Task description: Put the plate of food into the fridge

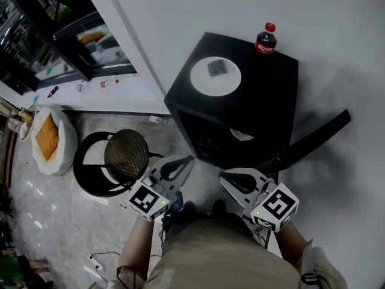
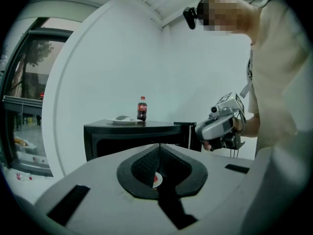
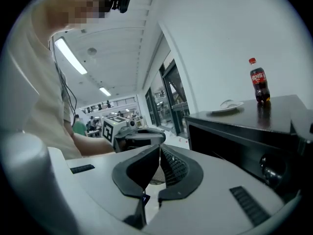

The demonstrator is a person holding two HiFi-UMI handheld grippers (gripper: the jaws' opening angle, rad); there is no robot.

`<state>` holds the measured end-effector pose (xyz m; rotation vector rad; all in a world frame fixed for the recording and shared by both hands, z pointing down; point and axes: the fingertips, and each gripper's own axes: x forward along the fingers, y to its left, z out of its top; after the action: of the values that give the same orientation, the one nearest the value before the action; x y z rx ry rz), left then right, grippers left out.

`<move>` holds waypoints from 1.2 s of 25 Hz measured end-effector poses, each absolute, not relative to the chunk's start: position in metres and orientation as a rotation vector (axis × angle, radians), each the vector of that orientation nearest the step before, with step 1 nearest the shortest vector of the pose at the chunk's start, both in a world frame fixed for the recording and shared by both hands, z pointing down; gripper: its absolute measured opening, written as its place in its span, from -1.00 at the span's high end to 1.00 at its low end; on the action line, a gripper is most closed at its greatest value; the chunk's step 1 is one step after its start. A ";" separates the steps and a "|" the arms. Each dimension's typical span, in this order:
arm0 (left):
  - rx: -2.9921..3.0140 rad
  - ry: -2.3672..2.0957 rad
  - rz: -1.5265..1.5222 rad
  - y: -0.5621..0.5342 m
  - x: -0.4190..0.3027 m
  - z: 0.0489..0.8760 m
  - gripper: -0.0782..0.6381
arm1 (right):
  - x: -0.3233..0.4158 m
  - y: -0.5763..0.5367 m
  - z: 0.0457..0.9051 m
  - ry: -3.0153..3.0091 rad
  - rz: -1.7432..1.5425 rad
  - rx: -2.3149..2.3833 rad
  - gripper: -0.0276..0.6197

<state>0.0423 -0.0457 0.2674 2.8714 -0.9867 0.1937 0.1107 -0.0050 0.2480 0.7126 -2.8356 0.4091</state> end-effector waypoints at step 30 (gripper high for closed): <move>2.905 -0.298 -0.136 -0.130 0.006 0.254 0.75 | 0.081 -0.174 0.189 -2.226 0.001 1.227 0.84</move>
<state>0.0055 -0.1300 0.2544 2.9053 -0.2979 -0.1359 0.0806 -0.1741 0.1887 1.2270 -2.2258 0.0008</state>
